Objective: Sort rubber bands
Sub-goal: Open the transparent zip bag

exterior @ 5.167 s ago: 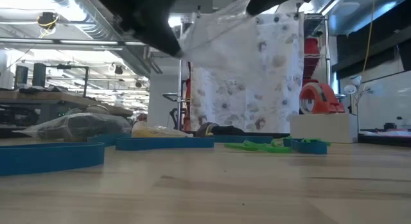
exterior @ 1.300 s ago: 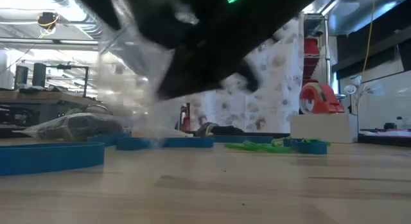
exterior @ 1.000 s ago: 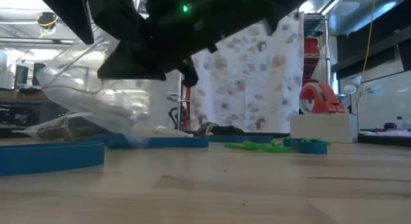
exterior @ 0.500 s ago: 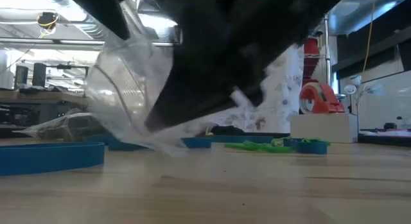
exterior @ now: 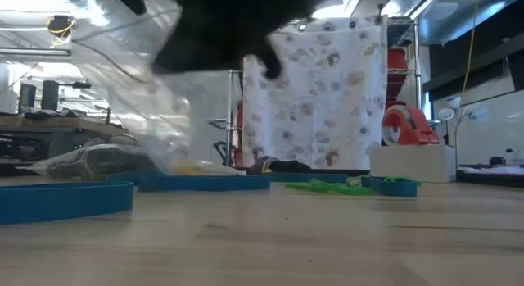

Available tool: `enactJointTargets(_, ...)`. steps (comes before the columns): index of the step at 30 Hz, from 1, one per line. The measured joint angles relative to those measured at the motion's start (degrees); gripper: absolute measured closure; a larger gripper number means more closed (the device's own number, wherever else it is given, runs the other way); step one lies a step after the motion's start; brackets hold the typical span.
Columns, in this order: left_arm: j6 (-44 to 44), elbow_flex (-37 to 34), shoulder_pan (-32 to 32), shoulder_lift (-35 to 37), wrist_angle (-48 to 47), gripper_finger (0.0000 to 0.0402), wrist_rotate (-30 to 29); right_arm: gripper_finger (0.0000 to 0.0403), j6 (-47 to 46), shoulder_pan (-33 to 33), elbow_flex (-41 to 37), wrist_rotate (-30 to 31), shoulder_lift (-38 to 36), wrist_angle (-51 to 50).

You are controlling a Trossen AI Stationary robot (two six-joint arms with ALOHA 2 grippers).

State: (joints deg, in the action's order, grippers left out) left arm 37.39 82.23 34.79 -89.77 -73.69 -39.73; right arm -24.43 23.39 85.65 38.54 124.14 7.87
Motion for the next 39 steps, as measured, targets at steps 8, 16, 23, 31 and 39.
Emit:
enactJointTargets(8,6.8,5.4,-0.3,0.3,-11.1,0.0401,-0.4,0.0403,11.2,-6.7,2.9,-10.7,0.0,12.3)
enactJointTargets(16,5.2,-3.1,-0.3,0.2,2.2,0.0401,0.4,0.0403,2.5,-4.2,-1.3,-10.6,5.5,11.0)
enactJointTargets(23,1.0,-13.6,-0.3,0.2,24.9,0.0401,1.9,0.0403,-6.4,-0.1,-2.0,-6.9,6.3,1.9)
enactJointTargets(31,1.3,-20.2,-0.3,0.2,33.7,0.0401,2.7,0.0403,-9.9,4.4,-1.9,-1.5,2.4,-2.9)
enactJointTargets(39,1.6,-20.5,-0.3,0.2,33.9,0.0401,2.7,0.0403,-24.9,7.3,-1.9,3.4,-0.4,-17.8)
